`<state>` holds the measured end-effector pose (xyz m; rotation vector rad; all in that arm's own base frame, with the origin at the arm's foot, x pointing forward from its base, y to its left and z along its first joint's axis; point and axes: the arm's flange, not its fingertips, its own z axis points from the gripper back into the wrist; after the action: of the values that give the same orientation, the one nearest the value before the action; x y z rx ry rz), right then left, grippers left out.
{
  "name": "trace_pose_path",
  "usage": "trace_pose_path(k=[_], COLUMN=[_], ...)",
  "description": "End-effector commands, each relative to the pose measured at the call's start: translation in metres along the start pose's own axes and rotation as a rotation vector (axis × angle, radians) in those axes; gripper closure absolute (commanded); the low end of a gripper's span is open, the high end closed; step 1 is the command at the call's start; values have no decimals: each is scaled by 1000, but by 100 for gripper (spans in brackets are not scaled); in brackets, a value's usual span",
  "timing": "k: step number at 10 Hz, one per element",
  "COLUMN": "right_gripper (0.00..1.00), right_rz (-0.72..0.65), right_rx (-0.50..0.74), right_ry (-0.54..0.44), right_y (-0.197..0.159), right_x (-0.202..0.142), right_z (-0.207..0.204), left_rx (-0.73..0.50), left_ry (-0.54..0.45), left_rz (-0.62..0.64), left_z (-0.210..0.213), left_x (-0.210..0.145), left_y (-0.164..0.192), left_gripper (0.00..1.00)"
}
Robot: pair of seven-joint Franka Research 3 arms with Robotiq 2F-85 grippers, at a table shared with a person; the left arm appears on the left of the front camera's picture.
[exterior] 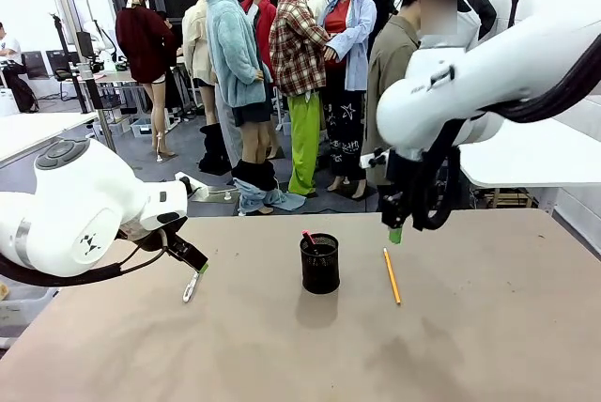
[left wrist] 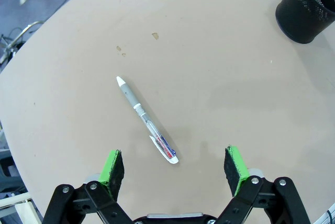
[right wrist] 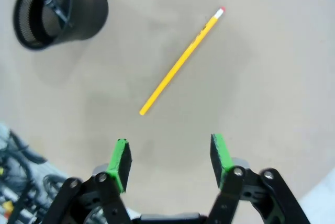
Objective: Place the pens into the pen holder.
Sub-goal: Pick up a writing instrument from the table and place it into the Pen holder.
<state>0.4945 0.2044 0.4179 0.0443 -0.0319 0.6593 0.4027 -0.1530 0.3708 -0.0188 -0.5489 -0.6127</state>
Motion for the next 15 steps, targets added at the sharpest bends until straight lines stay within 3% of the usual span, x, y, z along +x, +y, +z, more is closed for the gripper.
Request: trace_pose_path(k=[1,5,9,15], right_gripper=[24,24,24,24], right_rz=[-95,-270,-303,-321], right_rx=[-39,-112,-76,-49], right_ry=[32,46,45,68], right_y=[11,9,-1,-1], right_x=[18,31,48,48], right_z=[-20,-67,-96,-127], left_rx=[-1,-1,-1,-1], left_ry=[-1,-1,-1,-1], left_rz=[5,5,5,5], left_z=[1,1,1,1], left_x=[-1,-1,-1,-1], left_y=[2,2,2,2], left_gripper=[0,0,0,0])
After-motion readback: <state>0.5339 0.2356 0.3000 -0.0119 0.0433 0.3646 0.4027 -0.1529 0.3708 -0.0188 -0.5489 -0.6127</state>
